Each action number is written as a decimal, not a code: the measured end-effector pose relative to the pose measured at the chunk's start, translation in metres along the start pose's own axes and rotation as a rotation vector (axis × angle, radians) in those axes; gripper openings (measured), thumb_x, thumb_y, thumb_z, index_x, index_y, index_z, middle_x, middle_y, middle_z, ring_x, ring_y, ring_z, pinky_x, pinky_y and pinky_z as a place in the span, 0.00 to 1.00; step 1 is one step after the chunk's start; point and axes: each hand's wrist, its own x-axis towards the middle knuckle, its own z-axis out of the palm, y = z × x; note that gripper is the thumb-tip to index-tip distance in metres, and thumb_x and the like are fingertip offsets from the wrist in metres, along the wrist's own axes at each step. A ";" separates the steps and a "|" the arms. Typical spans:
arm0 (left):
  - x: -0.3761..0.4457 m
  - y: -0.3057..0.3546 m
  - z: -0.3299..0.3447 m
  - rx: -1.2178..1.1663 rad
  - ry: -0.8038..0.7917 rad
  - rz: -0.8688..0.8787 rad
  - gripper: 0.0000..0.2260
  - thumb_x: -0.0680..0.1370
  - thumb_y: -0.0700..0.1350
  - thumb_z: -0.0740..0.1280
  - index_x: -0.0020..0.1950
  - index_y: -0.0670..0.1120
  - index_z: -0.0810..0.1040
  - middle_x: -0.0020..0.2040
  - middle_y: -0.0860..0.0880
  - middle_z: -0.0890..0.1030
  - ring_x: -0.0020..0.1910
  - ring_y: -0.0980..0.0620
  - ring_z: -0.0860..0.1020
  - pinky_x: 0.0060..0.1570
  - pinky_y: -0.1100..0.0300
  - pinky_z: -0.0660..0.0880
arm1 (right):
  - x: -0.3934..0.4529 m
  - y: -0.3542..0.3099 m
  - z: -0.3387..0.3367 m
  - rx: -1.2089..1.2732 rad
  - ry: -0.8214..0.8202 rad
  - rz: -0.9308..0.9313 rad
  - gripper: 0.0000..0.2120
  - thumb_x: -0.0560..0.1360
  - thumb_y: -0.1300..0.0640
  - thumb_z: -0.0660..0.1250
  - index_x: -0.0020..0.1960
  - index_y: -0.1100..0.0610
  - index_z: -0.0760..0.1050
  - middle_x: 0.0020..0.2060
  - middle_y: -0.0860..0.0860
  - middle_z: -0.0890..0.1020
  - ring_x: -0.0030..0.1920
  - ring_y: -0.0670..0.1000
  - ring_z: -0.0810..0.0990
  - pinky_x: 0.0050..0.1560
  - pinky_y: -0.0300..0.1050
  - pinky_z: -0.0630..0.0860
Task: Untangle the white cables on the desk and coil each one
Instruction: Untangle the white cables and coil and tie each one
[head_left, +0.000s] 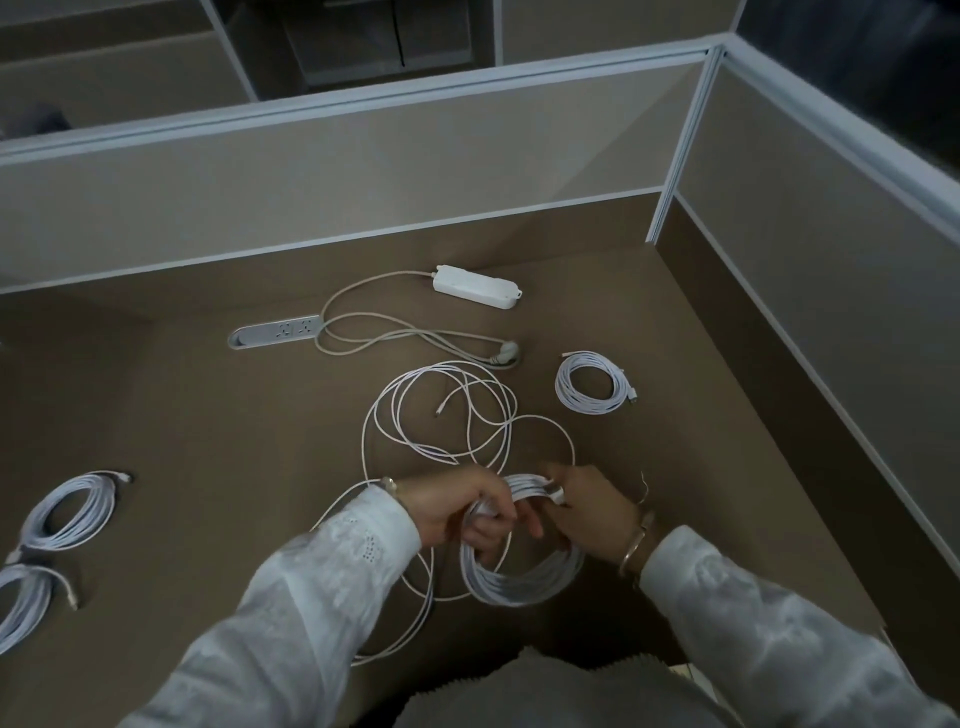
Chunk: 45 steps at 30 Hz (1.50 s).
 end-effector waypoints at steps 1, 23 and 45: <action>0.002 0.001 0.002 0.005 -0.002 -0.015 0.13 0.72 0.49 0.62 0.45 0.39 0.77 0.20 0.53 0.60 0.18 0.57 0.58 0.26 0.63 0.62 | -0.001 0.000 -0.001 0.006 0.007 -0.013 0.07 0.76 0.59 0.64 0.50 0.60 0.79 0.42 0.55 0.84 0.37 0.45 0.77 0.43 0.36 0.69; 0.011 -0.006 -0.001 -0.290 0.299 -0.066 0.20 0.79 0.59 0.56 0.33 0.47 0.65 0.22 0.55 0.56 0.17 0.59 0.53 0.17 0.68 0.51 | 0.004 0.042 -0.012 0.608 -0.193 0.304 0.08 0.69 0.56 0.75 0.46 0.57 0.81 0.40 0.52 0.85 0.42 0.47 0.83 0.44 0.38 0.77; -0.069 0.012 -0.009 -0.406 0.417 0.145 0.22 0.75 0.58 0.57 0.28 0.44 0.69 0.20 0.54 0.55 0.15 0.58 0.52 0.20 0.73 0.50 | 0.028 0.147 0.016 -0.436 -0.033 0.616 0.15 0.78 0.52 0.63 0.62 0.58 0.72 0.61 0.57 0.76 0.59 0.55 0.76 0.59 0.47 0.73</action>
